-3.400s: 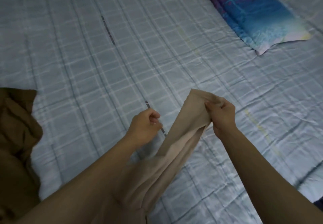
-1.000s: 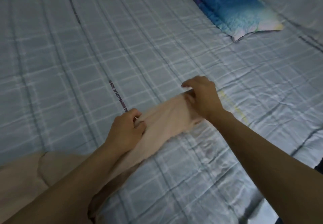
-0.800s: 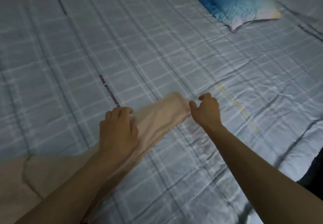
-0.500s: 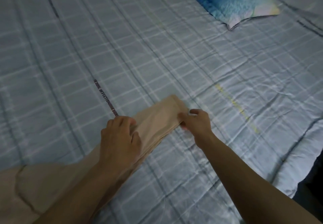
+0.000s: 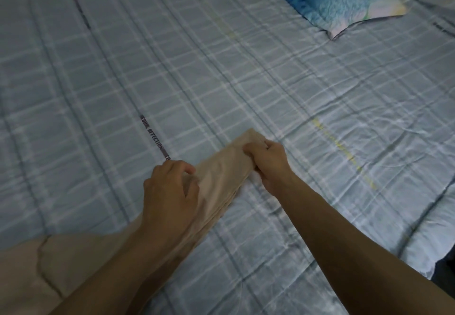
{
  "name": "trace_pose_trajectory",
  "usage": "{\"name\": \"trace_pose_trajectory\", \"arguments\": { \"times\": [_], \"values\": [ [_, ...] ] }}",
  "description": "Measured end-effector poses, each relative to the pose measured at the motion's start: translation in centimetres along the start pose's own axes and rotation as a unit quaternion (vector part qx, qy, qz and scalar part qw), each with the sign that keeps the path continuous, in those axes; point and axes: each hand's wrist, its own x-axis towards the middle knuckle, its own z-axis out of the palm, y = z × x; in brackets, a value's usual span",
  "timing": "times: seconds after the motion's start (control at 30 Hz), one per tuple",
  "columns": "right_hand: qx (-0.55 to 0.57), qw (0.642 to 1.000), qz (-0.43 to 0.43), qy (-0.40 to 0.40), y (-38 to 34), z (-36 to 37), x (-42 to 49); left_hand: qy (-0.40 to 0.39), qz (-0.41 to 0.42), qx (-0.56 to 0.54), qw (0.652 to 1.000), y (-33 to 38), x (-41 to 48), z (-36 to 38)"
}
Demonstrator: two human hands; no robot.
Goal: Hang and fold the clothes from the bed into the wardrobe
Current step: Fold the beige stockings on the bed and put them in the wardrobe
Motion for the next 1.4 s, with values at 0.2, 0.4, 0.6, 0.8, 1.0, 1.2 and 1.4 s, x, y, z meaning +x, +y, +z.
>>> {"name": "trace_pose_trajectory", "arguments": {
  "times": [0.2,0.4,0.6,0.8,1.0,1.2,1.4],
  "values": [
    [0.228,0.963,-0.049,-0.136,-5.6,2.4,-1.2,0.099,0.035,-0.081,0.991,1.1,0.4,-2.6],
    [-0.001,0.998,-0.033,0.045,-1.8,-0.6,1.9,0.036,0.017,-0.014,0.999,0.8,-1.2,-1.5],
    [-0.045,0.997,0.049,0.048,2.6,-2.8,2.8,-0.112,0.063,0.207,0.970,-2.1,-3.0,2.3],
    [-0.036,0.996,-0.029,0.072,2.5,-2.1,2.8,-0.149,0.090,0.260,0.950,-4.8,-3.7,6.2],
    [0.002,0.991,-0.071,0.117,3.6,-2.6,2.0,-0.171,0.119,0.250,0.946,-5.9,-3.8,4.8],
    [0.015,0.990,-0.128,0.065,2.7,-2.7,-0.1,-0.193,0.079,0.208,0.956,-4.5,-4.9,3.8],
    [0.084,0.968,-0.231,-0.055,-0.2,-0.4,-5.3,-0.148,0.011,0.100,0.984,-3.4,-6.1,0.4]
  ]
}}
